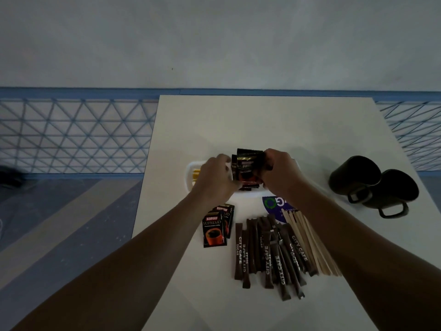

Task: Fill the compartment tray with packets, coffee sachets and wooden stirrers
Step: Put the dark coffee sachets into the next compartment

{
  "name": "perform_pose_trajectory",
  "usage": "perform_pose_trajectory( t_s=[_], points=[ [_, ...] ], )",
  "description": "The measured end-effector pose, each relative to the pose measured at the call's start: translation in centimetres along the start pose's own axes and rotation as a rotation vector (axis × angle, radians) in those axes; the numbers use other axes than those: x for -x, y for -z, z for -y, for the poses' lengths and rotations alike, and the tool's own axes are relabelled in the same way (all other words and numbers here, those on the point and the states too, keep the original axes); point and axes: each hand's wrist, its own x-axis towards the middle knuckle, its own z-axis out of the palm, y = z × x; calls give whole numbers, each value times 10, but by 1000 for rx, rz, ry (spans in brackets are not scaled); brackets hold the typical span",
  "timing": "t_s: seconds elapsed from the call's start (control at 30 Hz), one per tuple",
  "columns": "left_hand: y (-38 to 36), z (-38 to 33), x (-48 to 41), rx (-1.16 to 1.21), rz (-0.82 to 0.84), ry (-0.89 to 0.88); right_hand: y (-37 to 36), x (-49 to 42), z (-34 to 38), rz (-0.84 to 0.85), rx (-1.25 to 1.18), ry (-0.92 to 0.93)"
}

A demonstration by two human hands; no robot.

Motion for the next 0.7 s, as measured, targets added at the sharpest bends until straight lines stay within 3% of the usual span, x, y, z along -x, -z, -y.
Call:
perform_pose_trajectory(
  t_s=[0.13, 0.33, 0.7],
  points=[
    [5, 9, -13, -161, 17, 32, -1, -5, -1, 30, 95, 5],
    [4, 12, -26, -126, 85, 16, -12, -9, 3, 28, 137, 53],
    [-11, 13, -37, -135, -16, -72, -19, -14, 0, 45, 182, 97]
  ],
)
